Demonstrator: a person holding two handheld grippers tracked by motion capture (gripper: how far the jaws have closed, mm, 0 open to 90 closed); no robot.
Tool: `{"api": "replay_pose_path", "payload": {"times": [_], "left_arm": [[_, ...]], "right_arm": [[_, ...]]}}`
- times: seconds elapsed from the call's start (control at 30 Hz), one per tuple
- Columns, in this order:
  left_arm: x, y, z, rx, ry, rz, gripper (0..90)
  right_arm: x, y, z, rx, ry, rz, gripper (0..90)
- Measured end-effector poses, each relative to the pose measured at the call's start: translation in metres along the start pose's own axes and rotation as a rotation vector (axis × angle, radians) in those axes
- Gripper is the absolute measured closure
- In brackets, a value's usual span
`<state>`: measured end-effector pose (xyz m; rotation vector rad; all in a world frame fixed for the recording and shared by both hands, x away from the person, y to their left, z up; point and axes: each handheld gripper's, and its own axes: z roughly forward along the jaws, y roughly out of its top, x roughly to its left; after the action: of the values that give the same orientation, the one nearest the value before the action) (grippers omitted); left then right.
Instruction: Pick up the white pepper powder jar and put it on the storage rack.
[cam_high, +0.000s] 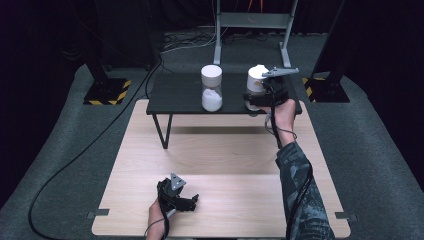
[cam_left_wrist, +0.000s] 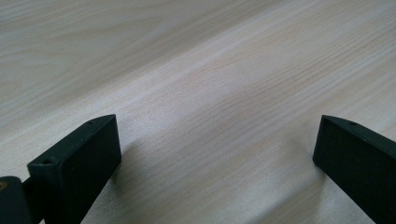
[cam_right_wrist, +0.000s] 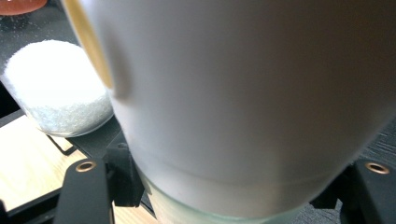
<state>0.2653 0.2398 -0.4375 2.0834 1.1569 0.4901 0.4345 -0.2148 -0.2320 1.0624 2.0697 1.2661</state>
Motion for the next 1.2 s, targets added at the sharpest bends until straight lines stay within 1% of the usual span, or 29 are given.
{"api": "replay_pose_path", "payload": {"times": [0.07, 0.17, 0.33, 0.67, 0.7, 0.73, 0.77, 0.87, 0.9, 0.93, 0.97, 1.0, 1.03, 1.07, 1.2], "left_arm": [[0.0, 0.0, 0.0, 0.0, 0.0, 0.0, 0.8], [0.0, 0.0, 0.0, 0.0, 0.0, 0.001, 0.8], [0.0, 0.0, 0.0, 0.0, 0.0, 0.001, 0.8], [0.0, 0.0, 0.0, 0.001, 0.0, 0.001, 0.8], [0.0, 0.0, 0.0, 0.001, 0.0, 0.001, 0.7], [0.0, 0.0, 0.0, 0.001, 0.0, 0.001, 0.7], [0.0, 0.0, 0.0, 0.0, 0.0, 0.001, 0.7], [0.0, 0.0, 0.0, 0.0, 0.0, 0.0, 0.7], [0.0, 0.0, 0.0, 0.002, 0.0, 0.003, 0.7], [0.0, 0.0, 0.0, 0.003, 0.0, 0.003, 0.7], [0.0, 0.001, 0.0, 0.003, 0.0, 0.003, 0.7], [0.0, 0.0, 0.0, 0.002, 0.0, 0.003, 0.8], [0.0, 0.0, 0.0, 0.002, 0.001, 0.003, 0.8], [0.0, 0.0, 0.0, 0.002, 0.001, 0.004, 0.7], [0.0, 0.0, 0.0, 0.002, 0.0, 0.003, 0.7]], "right_arm": [[0.001, -0.002, 0.0, -0.004, -0.002, -0.008, 30.5], [-0.001, -0.003, -0.001, -0.008, 0.003, 0.003, 30.5], [-0.001, -0.005, -0.001, -0.015, 0.003, 0.003, 30.4], [-0.003, -0.003, 0.0, -0.008, 0.01, 0.009, 29.7], [-0.003, -0.003, 0.0, -0.009, 0.013, 0.01, 28.5], [-0.003, -0.004, 0.0, -0.013, 0.012, 0.013, 25.3], [-0.001, -0.005, 0.0, -0.02, 0.0, 0.017, 21.6], [0.002, -0.004, -0.002, -0.026, -0.01, 0.039, 9.2], [0.004, -0.003, -0.003, -0.014, -0.013, 0.04, 4.2], [0.006, 0.0, -0.005, 0.0, -0.014, 0.031, 1.2], [0.009, 0.004, -0.006, 0.029, -0.017, 0.021, 0.0], [0.013, 0.008, -0.006, 0.056, -0.025, 0.003, 0.0], [0.015, 0.009, -0.008, 0.07, -0.024, -0.011, 0.0], [0.017, 0.01, -0.009, 0.086, -0.025, -0.016, 0.0], [0.025, 0.004, -0.021, 0.11, -0.027, -0.035, 0.0]]}}
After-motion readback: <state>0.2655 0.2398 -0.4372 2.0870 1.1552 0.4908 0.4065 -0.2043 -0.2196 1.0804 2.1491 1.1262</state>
